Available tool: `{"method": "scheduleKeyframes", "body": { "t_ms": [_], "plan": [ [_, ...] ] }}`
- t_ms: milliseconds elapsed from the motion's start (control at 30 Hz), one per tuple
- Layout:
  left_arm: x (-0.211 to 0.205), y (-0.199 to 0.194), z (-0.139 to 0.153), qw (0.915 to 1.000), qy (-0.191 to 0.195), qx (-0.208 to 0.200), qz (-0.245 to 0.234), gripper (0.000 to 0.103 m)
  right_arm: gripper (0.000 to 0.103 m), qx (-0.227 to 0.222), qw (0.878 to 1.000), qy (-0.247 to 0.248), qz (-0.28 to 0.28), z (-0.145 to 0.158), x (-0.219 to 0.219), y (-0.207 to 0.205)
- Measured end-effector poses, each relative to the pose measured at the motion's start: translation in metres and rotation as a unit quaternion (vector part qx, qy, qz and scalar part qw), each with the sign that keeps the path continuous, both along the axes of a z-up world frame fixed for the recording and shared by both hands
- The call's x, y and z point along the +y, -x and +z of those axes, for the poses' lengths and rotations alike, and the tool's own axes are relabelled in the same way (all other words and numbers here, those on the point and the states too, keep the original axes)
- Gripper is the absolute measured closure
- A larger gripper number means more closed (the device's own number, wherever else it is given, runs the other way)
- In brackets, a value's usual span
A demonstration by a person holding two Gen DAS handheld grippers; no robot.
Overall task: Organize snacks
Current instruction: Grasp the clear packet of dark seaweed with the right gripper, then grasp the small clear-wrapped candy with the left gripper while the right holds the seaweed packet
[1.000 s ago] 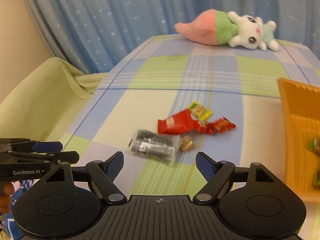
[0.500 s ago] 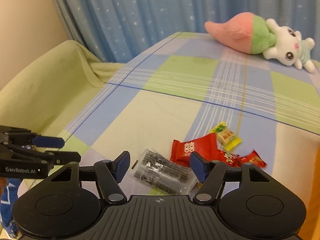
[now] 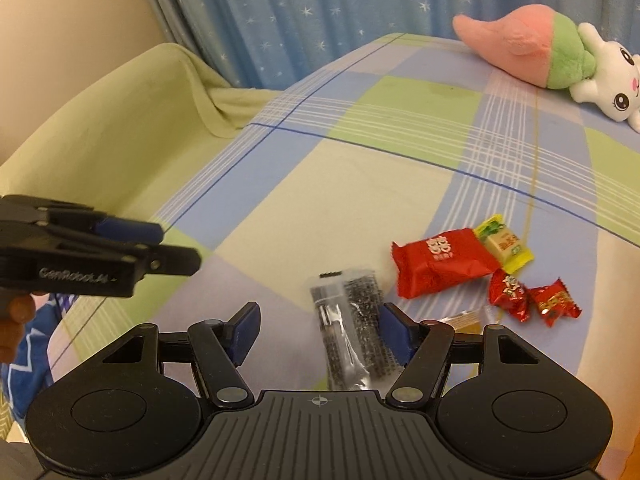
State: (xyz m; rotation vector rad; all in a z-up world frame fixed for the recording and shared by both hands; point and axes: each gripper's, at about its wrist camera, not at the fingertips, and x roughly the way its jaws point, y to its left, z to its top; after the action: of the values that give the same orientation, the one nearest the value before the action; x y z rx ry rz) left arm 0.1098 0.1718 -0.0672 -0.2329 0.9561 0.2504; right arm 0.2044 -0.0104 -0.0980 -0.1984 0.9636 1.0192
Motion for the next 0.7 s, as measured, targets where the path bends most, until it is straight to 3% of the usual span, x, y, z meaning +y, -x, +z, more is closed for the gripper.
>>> {"method": "scheduleKeyframes", "body": {
  "t_ms": [367,700],
  "plan": [
    [0.001,0.006,0.000,1.0000,-0.003,0.000,0.002,0.050,0.054,0.000,0.999,0.021,-0.046,-0.009,0.002,0.003],
    [-0.006,0.012,0.003,0.9999,-0.009,-0.005,-0.009,0.050,0.065,-0.042,0.997,0.042,-0.043,-0.013,0.006,0.017]
  ]
}}
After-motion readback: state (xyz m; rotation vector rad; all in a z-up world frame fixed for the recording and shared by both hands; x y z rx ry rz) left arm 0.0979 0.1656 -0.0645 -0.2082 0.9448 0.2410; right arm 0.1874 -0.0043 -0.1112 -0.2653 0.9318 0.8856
